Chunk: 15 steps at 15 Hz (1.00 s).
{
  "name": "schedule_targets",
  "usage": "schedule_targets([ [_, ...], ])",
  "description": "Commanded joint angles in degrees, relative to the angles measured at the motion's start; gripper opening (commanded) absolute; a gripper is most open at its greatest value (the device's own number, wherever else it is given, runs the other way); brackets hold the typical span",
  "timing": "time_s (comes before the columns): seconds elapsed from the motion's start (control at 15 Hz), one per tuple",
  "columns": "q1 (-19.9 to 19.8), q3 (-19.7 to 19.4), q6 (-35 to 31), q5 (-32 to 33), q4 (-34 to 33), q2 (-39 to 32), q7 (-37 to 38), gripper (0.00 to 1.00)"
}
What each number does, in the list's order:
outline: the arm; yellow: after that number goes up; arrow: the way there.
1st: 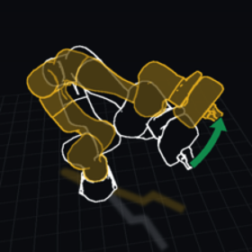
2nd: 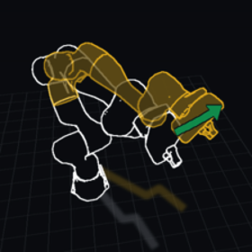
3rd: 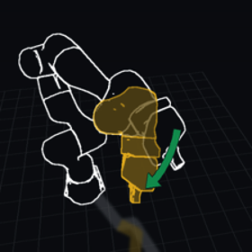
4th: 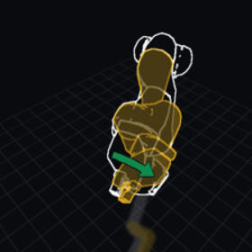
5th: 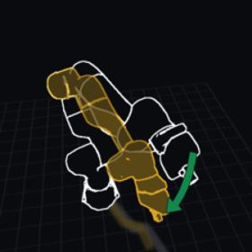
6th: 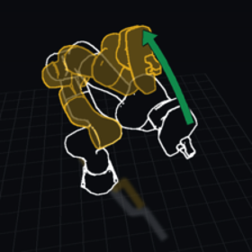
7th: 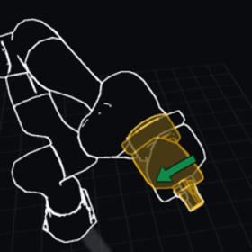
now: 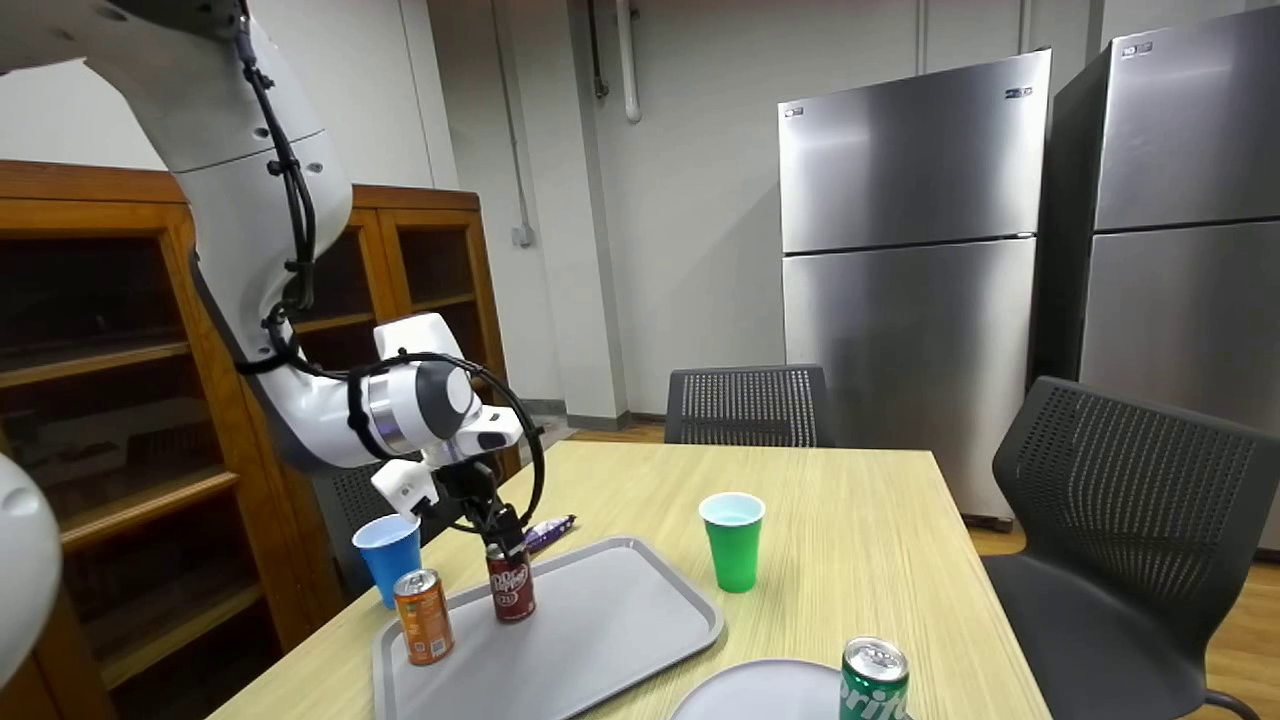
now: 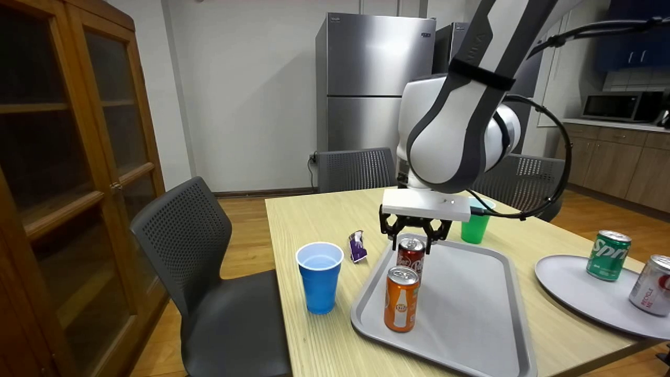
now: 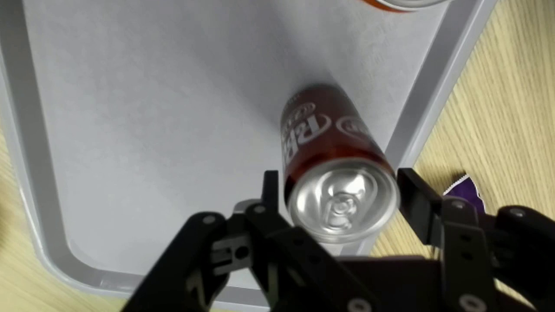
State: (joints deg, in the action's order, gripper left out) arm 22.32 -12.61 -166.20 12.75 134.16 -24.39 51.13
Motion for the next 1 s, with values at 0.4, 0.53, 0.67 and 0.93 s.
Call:
schedule_targets([
  [0.4,1.0,-2.0,-0.9,0.2,1.6,4.4,0.4,1.0],
  [0.53,0.7,-2.9,-1.3,0.7,2.6,6.0,0.4,1.0],
  [0.67,0.6,-4.4,-1.9,1.8,3.9,7.8,0.6,1.0],
  [0.93,-0.1,-7.4,-3.4,4.6,7.3,11.6,0.4,1.0],
])
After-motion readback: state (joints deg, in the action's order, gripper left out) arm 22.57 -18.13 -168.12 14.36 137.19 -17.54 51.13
